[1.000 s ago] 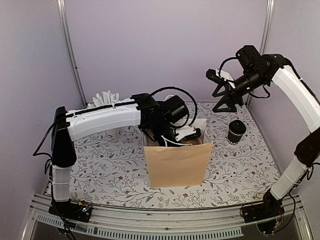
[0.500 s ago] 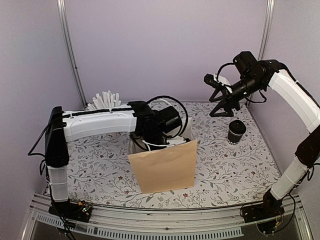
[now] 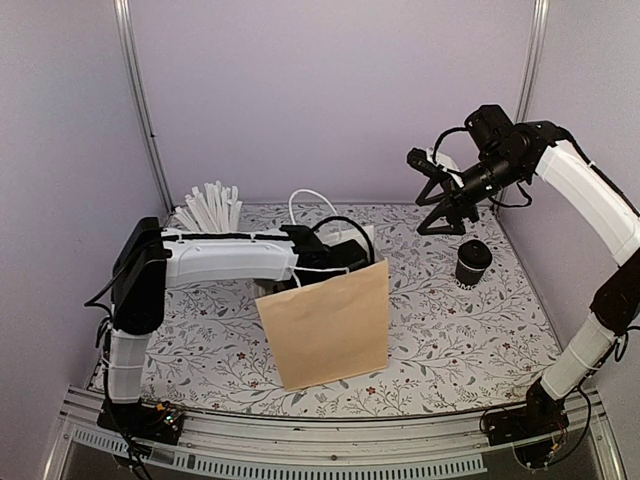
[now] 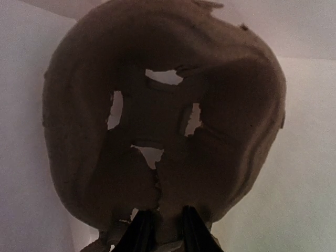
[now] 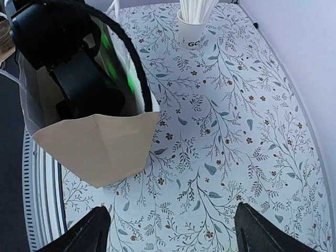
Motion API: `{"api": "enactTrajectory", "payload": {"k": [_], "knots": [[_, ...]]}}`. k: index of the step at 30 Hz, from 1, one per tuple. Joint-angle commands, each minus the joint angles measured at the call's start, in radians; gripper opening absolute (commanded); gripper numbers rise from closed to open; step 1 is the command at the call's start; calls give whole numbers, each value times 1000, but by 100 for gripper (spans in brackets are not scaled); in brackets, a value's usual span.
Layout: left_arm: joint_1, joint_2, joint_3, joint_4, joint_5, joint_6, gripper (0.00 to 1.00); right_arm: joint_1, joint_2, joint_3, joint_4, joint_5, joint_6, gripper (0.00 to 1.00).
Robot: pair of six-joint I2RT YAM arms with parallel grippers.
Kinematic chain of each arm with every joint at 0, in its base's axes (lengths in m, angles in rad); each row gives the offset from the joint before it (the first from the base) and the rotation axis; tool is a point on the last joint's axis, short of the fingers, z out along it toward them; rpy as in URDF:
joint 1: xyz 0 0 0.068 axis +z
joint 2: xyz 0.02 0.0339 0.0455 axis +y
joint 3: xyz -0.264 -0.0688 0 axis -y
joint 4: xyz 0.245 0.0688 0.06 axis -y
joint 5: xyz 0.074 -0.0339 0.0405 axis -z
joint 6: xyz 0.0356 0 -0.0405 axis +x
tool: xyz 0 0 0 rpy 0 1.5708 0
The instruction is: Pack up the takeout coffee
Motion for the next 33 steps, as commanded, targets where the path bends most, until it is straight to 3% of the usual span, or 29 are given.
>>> {"api": "enactTrajectory", "payload": {"k": [1,9,15,24,33], "knots": [[6,13,-32,66,7,-9,23,0,-23,-8,6,-26,12,85],[7,25,-110,157,48,-24,24,0,-9,-8,-2,-39,15,86],[6,-4,-107,168,-19,-55,36,0,-18,-8,-12,-46,13,86],[6,-140,-64,150,-53,-71,67,0,-26,0,-36,-67,10,85],[6,-197,47,96,-92,-48,70,0,-11,37,-92,-112,-13,84]]}}
